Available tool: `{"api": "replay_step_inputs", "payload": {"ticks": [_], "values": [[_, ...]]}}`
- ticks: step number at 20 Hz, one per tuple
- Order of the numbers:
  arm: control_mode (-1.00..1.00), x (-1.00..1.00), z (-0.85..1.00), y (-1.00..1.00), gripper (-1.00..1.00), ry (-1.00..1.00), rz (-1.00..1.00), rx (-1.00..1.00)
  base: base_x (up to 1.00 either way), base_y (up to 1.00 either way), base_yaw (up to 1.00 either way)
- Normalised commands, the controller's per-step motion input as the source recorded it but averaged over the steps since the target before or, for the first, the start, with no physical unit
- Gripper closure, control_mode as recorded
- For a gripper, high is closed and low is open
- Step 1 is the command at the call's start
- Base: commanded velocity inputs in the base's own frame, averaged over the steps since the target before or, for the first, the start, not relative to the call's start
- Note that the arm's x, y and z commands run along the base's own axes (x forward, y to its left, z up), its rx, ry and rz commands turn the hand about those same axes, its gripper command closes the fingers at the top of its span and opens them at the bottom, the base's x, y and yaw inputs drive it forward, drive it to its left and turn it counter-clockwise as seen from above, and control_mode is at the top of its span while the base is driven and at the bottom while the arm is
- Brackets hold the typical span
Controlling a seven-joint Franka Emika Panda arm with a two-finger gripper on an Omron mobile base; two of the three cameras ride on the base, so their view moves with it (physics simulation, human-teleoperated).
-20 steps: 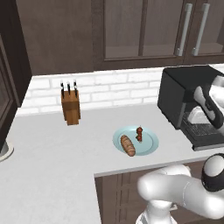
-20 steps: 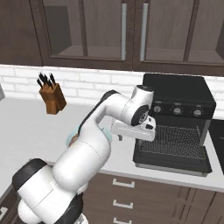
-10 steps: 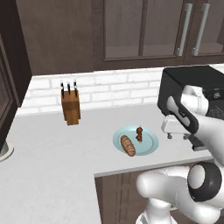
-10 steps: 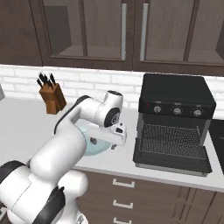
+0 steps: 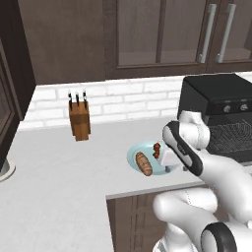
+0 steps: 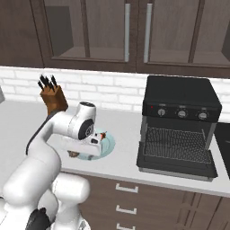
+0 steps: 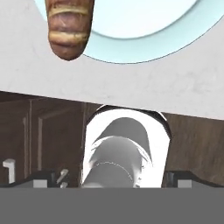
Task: Pick up the kebab skewer and baguette bread, and place them inside the toaster oven. Close the toaster oven door and start by setting the timer.
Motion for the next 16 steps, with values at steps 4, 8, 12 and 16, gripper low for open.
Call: {"api": "replay_step_inputs", "payload": {"ticks": [4,8,12,16], "values": [[-1.00,0.90,-0.04,0.99,-1.00,-0.01,0.00,0.00,0.00,0.00,0.00],[-1.00,0.97,0.00,0.58,-1.00,0.00,0.03,0.01,0.00,0.00,0.00],[-1.00,0.69,-0.15,0.10,-1.00,0.00,0.09,0.02,0.00,0.00,0.00],[-1.00,0.37,-0.23,-0.02,-1.00,0.00,0.02,0.01,0.00,0.00,0.00]]}}
